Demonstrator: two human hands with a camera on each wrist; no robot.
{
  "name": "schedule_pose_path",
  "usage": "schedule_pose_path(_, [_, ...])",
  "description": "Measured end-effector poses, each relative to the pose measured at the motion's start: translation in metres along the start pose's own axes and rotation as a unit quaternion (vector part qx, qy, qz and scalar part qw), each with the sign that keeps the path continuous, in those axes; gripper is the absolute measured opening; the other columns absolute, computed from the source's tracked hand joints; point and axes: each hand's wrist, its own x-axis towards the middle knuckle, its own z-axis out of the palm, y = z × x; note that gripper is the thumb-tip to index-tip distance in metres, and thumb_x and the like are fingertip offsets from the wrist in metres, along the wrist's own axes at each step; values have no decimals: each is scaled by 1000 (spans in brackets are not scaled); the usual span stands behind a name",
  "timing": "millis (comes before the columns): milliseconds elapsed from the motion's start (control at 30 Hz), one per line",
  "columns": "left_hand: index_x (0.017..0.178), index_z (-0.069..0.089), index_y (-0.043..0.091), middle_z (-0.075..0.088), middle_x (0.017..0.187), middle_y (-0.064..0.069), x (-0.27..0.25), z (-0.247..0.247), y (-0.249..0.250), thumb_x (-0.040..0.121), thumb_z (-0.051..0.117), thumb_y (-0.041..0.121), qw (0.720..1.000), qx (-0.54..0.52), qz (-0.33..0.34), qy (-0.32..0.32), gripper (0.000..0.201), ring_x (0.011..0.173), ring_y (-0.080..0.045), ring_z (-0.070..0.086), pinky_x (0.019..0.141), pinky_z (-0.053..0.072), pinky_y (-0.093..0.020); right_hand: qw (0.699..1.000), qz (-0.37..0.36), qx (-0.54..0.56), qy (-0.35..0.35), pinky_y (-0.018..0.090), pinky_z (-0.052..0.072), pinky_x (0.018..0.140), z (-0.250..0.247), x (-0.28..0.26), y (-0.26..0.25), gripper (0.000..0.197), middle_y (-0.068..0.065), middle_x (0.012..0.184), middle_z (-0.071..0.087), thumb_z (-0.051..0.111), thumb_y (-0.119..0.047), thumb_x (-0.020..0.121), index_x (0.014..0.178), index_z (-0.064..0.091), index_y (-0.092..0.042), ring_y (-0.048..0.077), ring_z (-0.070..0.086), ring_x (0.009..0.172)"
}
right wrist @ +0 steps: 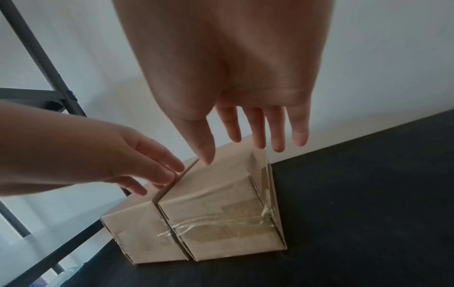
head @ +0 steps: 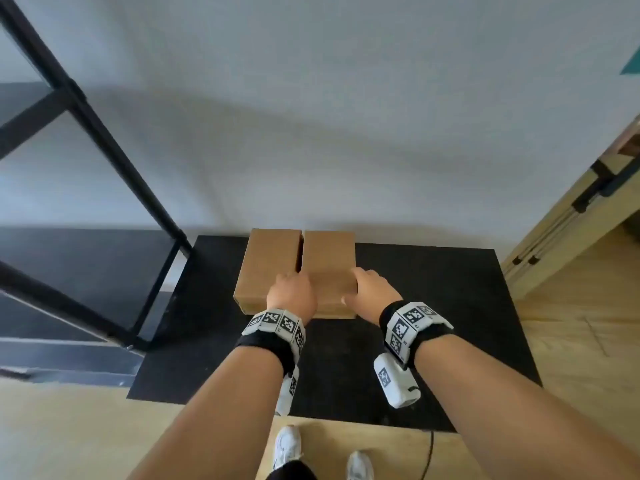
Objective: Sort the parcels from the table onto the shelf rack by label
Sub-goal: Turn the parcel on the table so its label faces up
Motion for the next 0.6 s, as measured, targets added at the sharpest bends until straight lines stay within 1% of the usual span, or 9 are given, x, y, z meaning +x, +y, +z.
schedule_pose_path(33, [121, 58, 10, 62, 119, -11, 2, 1, 1, 97, 41, 12, 1000, 22, 5, 0, 29, 116, -29, 53, 95, 50, -40, 1000, 2, 3, -6, 45, 46, 100, 1, 2, 2, 62, 14, 141, 46, 56, -33, 91, 147, 36, -17, 33, 51, 124])
schedule_pose_path(133, [119, 59, 11, 62, 117, -9, 6, 6, 1, 97, 43, 13, 998, 51, 26, 33, 27, 115, -27, 52, 95, 46, -37, 1000, 15, 20, -11, 40, 42, 105, 4, 2, 6, 61, 13, 147, 43, 54, -29, 94, 150, 34, -14, 31, 48, 130])
schedule_pose_path(200, [117, 59, 11, 63, 115, -8, 9, 10, 2, 97, 45, 13, 998, 32, 30, 36, 25, 113, -27, 52, 95, 45, -37, 999, 23, 42, -3, 37, 42, 104, 6, 1, 8, 61, 12, 148, 42, 53, -27, 95, 151, 34, -13, 29, 48, 131])
schedule_pose_path(267, [118, 58, 11, 63, 114, -9, 10, 11, 3, 98, 43, 12, 998, -19, 22, 54, 26, 111, -27, 52, 95, 45, -38, 998, 33, 60, 13, 36, 42, 103, 8, 1, 9, 61, 13, 147, 42, 53, -28, 94, 151, 34, -12, 29, 50, 129])
schedule_pose_path(300, [121, 58, 11, 63, 115, -10, 9, 12, 4, 98, 41, 12, 997, -44, 21, 59, 29, 112, -28, 51, 95, 45, -39, 997, 37, 67, 19, 36, 43, 101, 9, 1, 11, 61, 13, 146, 43, 54, -28, 94, 150, 35, -12, 29, 51, 127])
schedule_pose_path(400, [141, 51, 11, 61, 126, -10, 4, 16, 11, 99, 39, 8, 989, -112, 31, 87, 43, 124, -29, 47, 102, 43, -39, 995, 55, 78, 42, 35, 45, 95, 12, 0, 16, 60, 13, 141, 46, 56, -29, 93, 148, 38, -14, 29, 55, 120])
schedule_pose_path(467, [144, 49, 12, 60, 130, -9, 0, 20, 16, 98, 40, 4, 984, -130, 55, 110, 48, 127, -29, 46, 102, 43, -38, 992, 76, 87, 53, 37, 49, 91, 13, -2, 20, 58, 12, 137, 48, 57, -30, 92, 145, 39, -17, 30, 59, 114])
schedule_pose_path(533, [143, 52, 12, 62, 127, -8, -1, 22, 23, 97, 42, 1, 977, -149, 81, 130, 48, 124, -27, 48, 99, 44, -35, 989, 94, 98, 54, 42, 49, 94, 12, -4, 25, 55, 10, 134, 50, 55, -30, 91, 143, 39, -19, 30, 60, 111])
schedule_pose_path(600, [138, 56, 13, 64, 121, -6, 1, 22, 31, 97, 43, 0, 967, -192, 89, 141, 46, 120, -25, 52, 92, 45, -31, 989, 104, 97, 49, 46, 47, 99, 8, -5, 31, 52, 10, 132, 51, 51, -27, 90, 141, 42, -19, 30, 58, 113])
